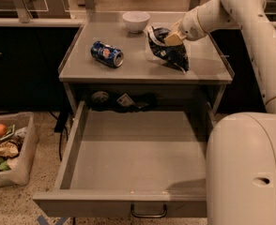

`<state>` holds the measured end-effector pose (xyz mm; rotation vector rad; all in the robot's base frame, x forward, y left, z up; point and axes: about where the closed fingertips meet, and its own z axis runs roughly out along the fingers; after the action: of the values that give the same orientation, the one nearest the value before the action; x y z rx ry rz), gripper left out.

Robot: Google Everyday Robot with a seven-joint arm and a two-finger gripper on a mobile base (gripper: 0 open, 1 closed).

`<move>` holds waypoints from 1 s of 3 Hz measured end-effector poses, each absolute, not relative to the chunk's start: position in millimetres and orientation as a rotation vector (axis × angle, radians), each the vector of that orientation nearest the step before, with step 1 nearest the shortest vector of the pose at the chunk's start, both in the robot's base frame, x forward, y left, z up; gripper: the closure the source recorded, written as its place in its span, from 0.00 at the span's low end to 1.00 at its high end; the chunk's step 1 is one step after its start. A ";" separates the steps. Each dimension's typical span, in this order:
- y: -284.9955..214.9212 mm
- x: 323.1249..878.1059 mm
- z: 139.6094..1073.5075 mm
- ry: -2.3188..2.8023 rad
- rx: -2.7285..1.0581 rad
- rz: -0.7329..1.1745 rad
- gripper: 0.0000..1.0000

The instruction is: Pick blue chip bag from top drawer and place on counter

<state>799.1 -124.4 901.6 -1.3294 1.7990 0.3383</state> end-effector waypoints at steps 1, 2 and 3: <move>-124.4 799.1 901.5 1.799 -1.329 0.338 0.34; -124.3 799.1 901.5 1.799 -1.330 0.339 0.11; -124.3 799.1 901.5 1.799 -1.330 0.339 0.00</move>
Offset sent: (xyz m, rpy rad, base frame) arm 0.0000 0.0000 0.0000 0.0000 0.0000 0.0000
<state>799.1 -124.3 901.5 -1.3295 1.7990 0.3385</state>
